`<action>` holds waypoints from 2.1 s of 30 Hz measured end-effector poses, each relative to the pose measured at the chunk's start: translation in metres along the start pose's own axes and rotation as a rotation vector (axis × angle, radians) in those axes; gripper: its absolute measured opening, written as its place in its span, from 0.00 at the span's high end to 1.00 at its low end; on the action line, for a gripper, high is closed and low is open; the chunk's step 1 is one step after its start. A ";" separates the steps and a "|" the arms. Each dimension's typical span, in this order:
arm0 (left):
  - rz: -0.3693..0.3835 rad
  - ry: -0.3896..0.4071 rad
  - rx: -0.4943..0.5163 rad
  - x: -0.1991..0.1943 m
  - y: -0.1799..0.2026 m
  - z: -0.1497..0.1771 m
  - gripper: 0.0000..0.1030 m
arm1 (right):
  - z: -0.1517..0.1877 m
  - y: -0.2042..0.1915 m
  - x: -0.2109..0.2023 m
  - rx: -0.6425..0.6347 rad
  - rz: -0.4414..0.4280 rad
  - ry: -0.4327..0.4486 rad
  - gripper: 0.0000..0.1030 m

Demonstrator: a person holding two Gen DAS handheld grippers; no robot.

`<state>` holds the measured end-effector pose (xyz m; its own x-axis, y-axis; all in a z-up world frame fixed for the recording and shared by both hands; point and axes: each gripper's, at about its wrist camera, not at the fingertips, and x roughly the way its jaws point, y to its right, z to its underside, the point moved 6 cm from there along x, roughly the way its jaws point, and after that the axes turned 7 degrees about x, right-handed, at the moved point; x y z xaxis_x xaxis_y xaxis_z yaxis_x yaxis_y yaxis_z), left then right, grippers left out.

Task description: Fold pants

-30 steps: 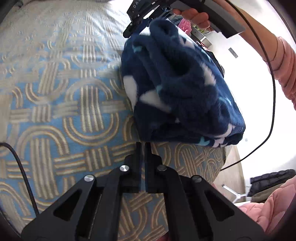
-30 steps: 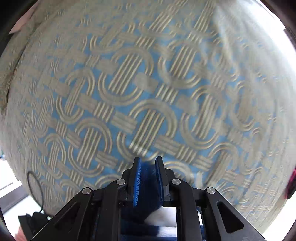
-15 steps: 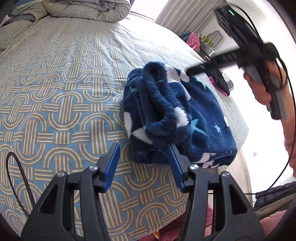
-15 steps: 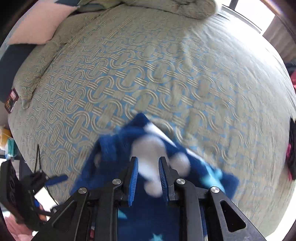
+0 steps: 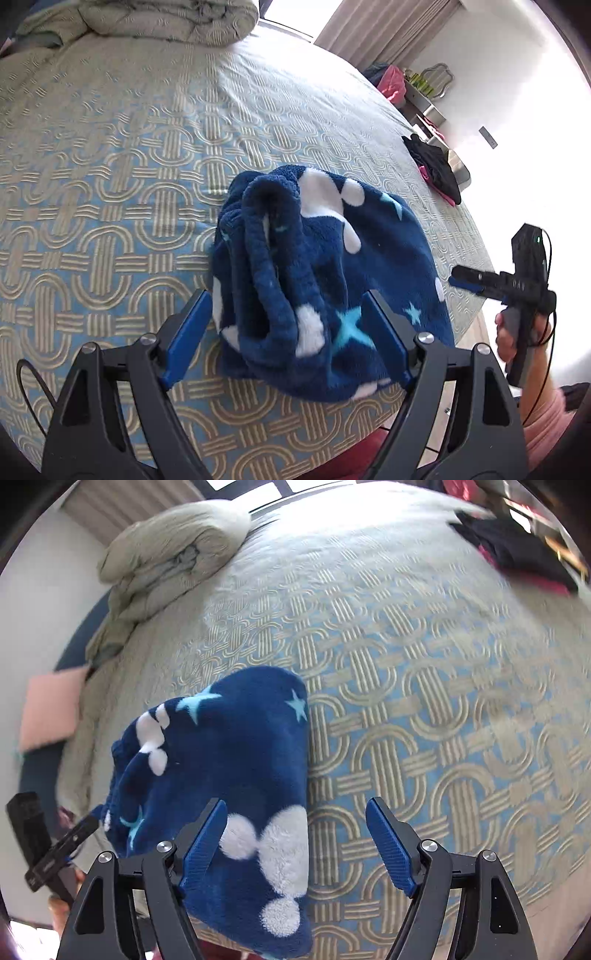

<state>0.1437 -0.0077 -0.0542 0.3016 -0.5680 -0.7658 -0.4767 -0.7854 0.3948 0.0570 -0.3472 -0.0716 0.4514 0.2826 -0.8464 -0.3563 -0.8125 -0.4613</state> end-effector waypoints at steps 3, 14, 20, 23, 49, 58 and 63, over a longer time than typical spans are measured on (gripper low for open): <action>-0.018 -0.079 -0.019 0.027 -0.013 -0.002 0.19 | 0.003 0.005 0.014 0.040 -0.130 0.008 0.19; 0.101 -0.197 -0.110 0.090 -0.032 0.013 0.01 | -0.010 -0.001 0.093 0.078 -0.363 -0.132 0.00; 0.077 -0.130 0.019 0.067 0.008 -0.005 0.51 | -0.018 -0.042 0.083 -0.006 -0.298 -0.141 0.65; 0.089 -0.082 0.067 0.057 0.032 -0.029 0.51 | -0.036 -0.056 0.048 -0.032 -0.295 -0.065 0.66; -0.302 0.140 0.194 -0.006 0.099 -0.075 0.05 | -0.012 -0.067 -0.089 -0.182 0.226 0.516 0.26; -0.383 0.144 0.217 -0.024 0.119 -0.050 0.05 | 0.031 -0.095 -0.083 -0.248 0.228 0.432 0.26; -0.394 0.161 0.233 -0.029 0.130 -0.046 0.05 | 0.041 -0.096 -0.095 -0.248 0.236 0.446 0.26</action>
<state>0.1110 -0.1046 0.0431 0.6115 -0.2836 -0.7387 -0.4676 -0.8826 -0.0481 0.0146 -0.2752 0.0415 0.7040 -0.1208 -0.6998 -0.3113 -0.9382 -0.1511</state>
